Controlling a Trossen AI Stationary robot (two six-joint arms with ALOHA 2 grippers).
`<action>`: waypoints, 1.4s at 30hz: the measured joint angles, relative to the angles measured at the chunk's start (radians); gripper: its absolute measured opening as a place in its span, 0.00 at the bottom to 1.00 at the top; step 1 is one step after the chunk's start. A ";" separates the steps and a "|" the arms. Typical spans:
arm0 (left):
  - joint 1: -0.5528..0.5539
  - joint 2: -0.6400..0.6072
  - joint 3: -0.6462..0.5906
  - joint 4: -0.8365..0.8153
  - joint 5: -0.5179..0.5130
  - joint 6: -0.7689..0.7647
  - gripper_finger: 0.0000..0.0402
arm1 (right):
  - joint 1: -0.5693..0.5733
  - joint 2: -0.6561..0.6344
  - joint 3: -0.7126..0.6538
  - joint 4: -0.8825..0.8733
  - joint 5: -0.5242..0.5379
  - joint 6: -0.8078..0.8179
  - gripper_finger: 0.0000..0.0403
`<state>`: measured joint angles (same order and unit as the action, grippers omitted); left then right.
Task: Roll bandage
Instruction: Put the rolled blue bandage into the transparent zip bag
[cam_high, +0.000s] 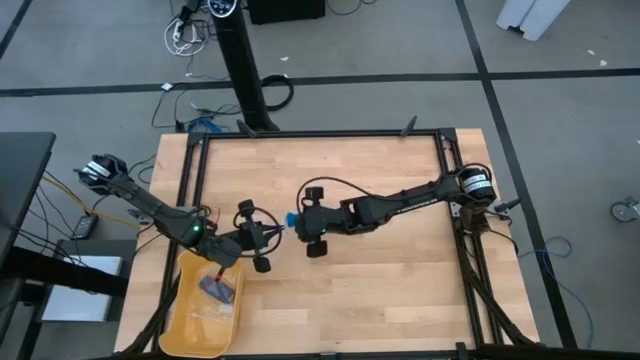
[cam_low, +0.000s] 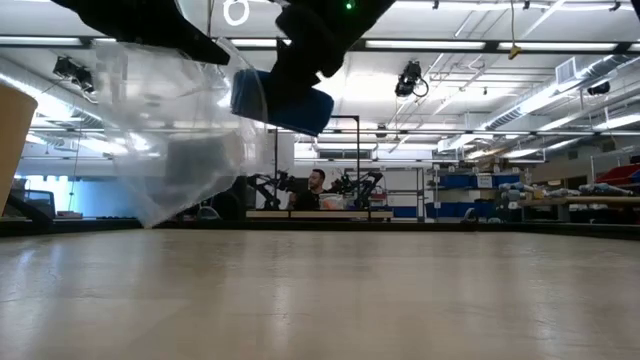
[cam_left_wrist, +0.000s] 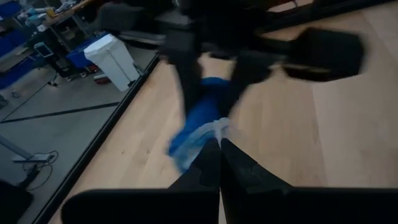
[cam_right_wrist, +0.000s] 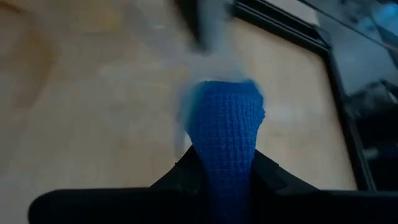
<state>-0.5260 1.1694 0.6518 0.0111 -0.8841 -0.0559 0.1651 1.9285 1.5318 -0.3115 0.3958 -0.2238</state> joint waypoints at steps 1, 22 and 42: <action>0.003 0.000 0.000 0.000 -0.002 0.000 0.00 | 0.006 0.000 0.000 0.000 -0.014 -0.012 0.14; 0.016 0.029 0.002 0.089 0.000 0.026 0.00 | 0.026 0.004 -0.002 0.090 -0.070 0.025 0.14; 0.015 0.094 0.000 0.161 0.062 0.026 0.00 | 0.038 -0.007 -0.010 0.015 -0.103 0.170 0.50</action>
<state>-0.5106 1.2633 0.6521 0.1724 -0.8223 -0.0297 0.2032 1.9215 1.5219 -0.2965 0.2924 -0.0540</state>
